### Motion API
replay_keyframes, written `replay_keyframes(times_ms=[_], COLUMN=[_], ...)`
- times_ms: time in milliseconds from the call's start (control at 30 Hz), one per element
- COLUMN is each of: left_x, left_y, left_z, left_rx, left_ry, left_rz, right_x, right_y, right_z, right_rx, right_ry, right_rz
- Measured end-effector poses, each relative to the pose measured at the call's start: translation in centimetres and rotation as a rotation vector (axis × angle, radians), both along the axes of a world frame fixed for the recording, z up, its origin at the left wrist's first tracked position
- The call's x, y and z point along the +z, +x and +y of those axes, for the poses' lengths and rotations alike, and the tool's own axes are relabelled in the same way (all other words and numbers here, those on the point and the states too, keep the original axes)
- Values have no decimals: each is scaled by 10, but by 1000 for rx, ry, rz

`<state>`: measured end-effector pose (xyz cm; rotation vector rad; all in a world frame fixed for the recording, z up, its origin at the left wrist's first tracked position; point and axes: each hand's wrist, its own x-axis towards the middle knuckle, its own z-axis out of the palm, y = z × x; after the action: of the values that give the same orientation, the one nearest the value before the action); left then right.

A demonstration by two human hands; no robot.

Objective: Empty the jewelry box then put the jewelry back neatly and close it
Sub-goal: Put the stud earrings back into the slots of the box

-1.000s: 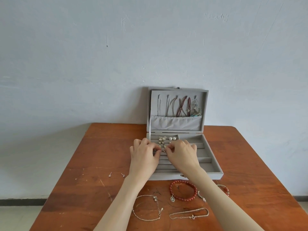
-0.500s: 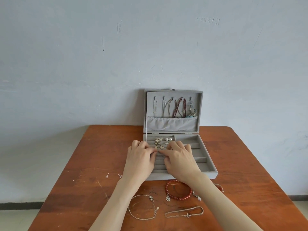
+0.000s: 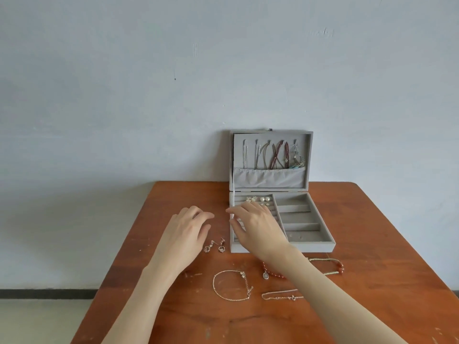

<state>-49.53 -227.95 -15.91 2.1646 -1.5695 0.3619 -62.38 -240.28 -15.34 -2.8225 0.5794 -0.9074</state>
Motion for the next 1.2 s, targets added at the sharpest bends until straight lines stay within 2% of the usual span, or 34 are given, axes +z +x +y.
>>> replay_keyframes(times_ms=[233,467,633,767,867,1067,1200], left_x=[-24,-30,-29,-32,-33,-33,-27], left_y=[12,13,14,14,13,11,0], left_z=[37,41,50,47,43,40,32], left_rx=[121,170,177,211,231,194,113], left_ry=[-47,-176,-214,-124,-126,-134,-152], left_rz=[316,467,530,505,463,396,429], right_x=[-12,-15,-19,-18,-20,-14,-4], right_y=[23,33,37,39,40,29,9], right_z=[33,48,53,54,54,46,27], right_rx=[34,18,-17,-42,-61,0,-8], right_ry=[-23,69,29,-40,-63,-13,82], right_rz=[134,230,201,212,187,29,-21])
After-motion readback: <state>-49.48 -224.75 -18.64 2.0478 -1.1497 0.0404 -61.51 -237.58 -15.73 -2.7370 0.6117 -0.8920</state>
